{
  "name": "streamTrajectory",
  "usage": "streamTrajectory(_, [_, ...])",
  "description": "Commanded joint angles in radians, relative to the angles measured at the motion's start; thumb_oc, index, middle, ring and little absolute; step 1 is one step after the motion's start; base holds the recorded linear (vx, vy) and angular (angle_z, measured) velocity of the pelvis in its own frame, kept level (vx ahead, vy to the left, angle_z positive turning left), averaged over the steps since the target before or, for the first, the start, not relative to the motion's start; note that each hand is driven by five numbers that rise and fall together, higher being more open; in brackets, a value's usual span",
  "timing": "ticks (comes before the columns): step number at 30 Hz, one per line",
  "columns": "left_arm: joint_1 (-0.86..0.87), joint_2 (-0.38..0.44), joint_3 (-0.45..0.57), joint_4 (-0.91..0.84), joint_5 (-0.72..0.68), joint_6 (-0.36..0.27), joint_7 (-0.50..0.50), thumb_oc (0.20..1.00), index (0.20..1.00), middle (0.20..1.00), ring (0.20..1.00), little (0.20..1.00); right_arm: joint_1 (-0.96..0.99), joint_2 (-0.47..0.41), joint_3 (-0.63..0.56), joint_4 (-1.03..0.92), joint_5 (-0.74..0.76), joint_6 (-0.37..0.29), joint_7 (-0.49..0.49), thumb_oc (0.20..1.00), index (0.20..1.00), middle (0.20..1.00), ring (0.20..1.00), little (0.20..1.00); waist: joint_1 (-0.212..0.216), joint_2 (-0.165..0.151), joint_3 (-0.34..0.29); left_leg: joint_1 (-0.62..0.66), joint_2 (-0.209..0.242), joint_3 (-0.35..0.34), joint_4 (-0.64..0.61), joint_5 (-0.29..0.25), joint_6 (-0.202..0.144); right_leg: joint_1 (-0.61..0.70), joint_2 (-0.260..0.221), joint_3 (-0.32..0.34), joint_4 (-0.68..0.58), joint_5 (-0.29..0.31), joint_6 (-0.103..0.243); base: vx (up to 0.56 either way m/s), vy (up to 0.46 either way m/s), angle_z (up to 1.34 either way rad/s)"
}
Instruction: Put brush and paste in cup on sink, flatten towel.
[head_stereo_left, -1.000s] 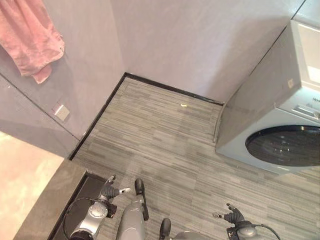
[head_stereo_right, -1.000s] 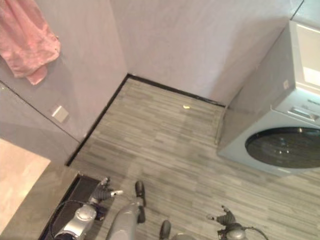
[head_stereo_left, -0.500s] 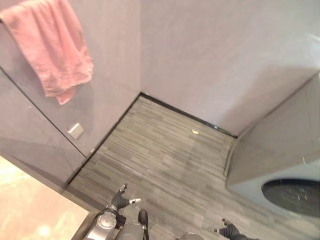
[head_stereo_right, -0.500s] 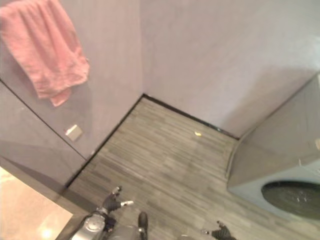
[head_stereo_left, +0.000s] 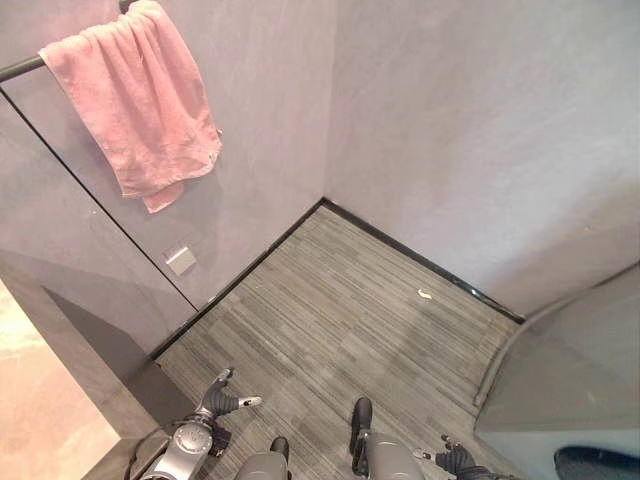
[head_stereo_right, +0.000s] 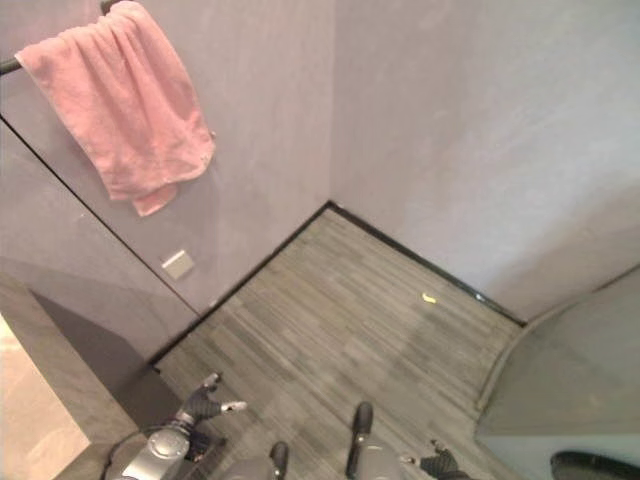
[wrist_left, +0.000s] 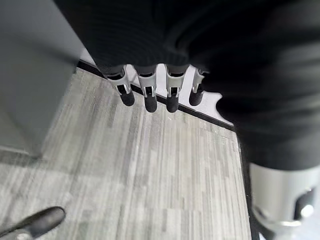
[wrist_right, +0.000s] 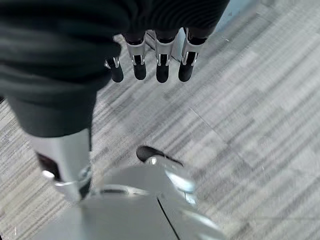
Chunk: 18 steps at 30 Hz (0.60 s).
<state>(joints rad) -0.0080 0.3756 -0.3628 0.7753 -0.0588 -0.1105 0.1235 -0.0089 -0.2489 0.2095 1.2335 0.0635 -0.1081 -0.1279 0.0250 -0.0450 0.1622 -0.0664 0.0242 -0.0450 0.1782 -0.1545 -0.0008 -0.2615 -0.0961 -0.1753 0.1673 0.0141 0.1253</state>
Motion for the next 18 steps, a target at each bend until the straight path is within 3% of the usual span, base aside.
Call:
streamTrajectory(1, [-0.04,0.012,0.059,-0.001,0.021,-0.034,0.007,1.0,1.0,1.0,1.0,1.0,0.014,-0.011,0.021,-0.013,0.017,-0.001,0.0,1.0,1.0,1.0,1.0,1.0,-0.025,-0.021,0.002,0.054,-0.131,0.024,-0.05,0.022,0.036,-0.008,-0.037,0.064,-0.056,0.118,0.048,0.2,-0.042,0.11])
streamTrajectory(8, [-0.044,-0.011,0.085,0.036,-0.038,-0.035,0.021,1.0,1.0,1.0,1.0,1.0,0.038,-0.01,0.025,0.009,0.032,-0.002,0.005,1.0,1.0,1.0,1.0,1.0,-0.032,-0.025,-0.022,0.077,-0.097,-0.027,-0.023,0.01,0.004,0.011,0.016,0.056,-0.029,0.064,0.013,0.23,-0.104,0.07])
streamTrajectory(12, [-0.045,-0.011,0.094,0.029,-0.064,-0.034,0.021,1.0,1.0,1.0,1.0,1.0,0.047,-0.022,0.029,0.006,0.042,-0.003,0.011,1.0,1.0,1.0,1.0,1.0,-0.037,-0.03,-0.02,0.025,-0.071,-0.021,0.128,0.044,-0.038,0.04,0.038,0.04,-0.039,0.031,-0.02,0.16,-0.133,0.28])
streamTrajectory(13, [-0.066,-0.006,0.094,0.023,-0.075,-0.038,0.024,1.0,1.0,1.0,1.0,1.0,0.048,-0.041,0.032,-0.003,0.047,-0.006,0.011,1.0,1.0,1.0,1.0,1.0,-0.033,-0.038,0.015,-0.08,-0.051,0.01,0.324,0.111,-0.075,0.067,0.039,0.023,-0.051,0.017,-0.048,0.08,-0.151,0.34])
streamTrajectory(14, [-0.076,-0.003,0.091,0.021,-0.079,-0.037,0.032,1.0,1.0,1.0,1.0,1.0,0.047,-0.047,0.031,0.0,0.045,-0.005,0.008,1.0,1.0,1.0,1.0,1.0,-0.033,-0.045,0.03,-0.111,-0.028,0.052,0.354,0.127,-0.074,0.077,0.033,0.004,-0.056,0.006,-0.056,0.12,-0.177,0.52])
streamTrajectory(15, [-0.085,-0.002,0.088,0.013,-0.086,-0.037,0.033,1.0,1.0,1.0,1.0,1.0,0.046,-0.05,0.03,0.002,0.047,-0.004,0.007,1.0,1.0,1.0,1.0,1.0,-0.032,-0.045,0.038,-0.132,-0.006,0.09,0.321,0.121,-0.066,0.091,0.03,-0.009,-0.064,-0.005,-0.059,0.18,-0.067,0.72])
streamTrajectory(16, [-0.102,0.002,0.081,0.001,-0.097,-0.046,0.037,1.0,1.0,1.0,1.0,1.0,0.05,-0.059,0.019,0.007,0.05,-0.001,0.004,1.0,1.0,1.0,1.0,1.0,-0.03,-0.045,0.049,-0.182,0.012,0.153,0.206,0.086,-0.044,0.112,0.015,-0.033,-0.083,-0.02,-0.049,0.15,-0.008,0.77])
streamTrajectory(18, [-0.109,0.004,0.078,0.0,-0.093,-0.049,0.042,1.0,1.0,1.0,1.0,1.0,0.053,-0.065,0.014,0.008,0.052,0.0,0.003,1.0,1.0,1.0,1.0,1.0,-0.027,-0.043,0.057,-0.225,0.02,0.174,0.171,0.079,-0.038,0.119,0.006,-0.042,-0.088,-0.028,-0.045,0.22,0.082,0.59])
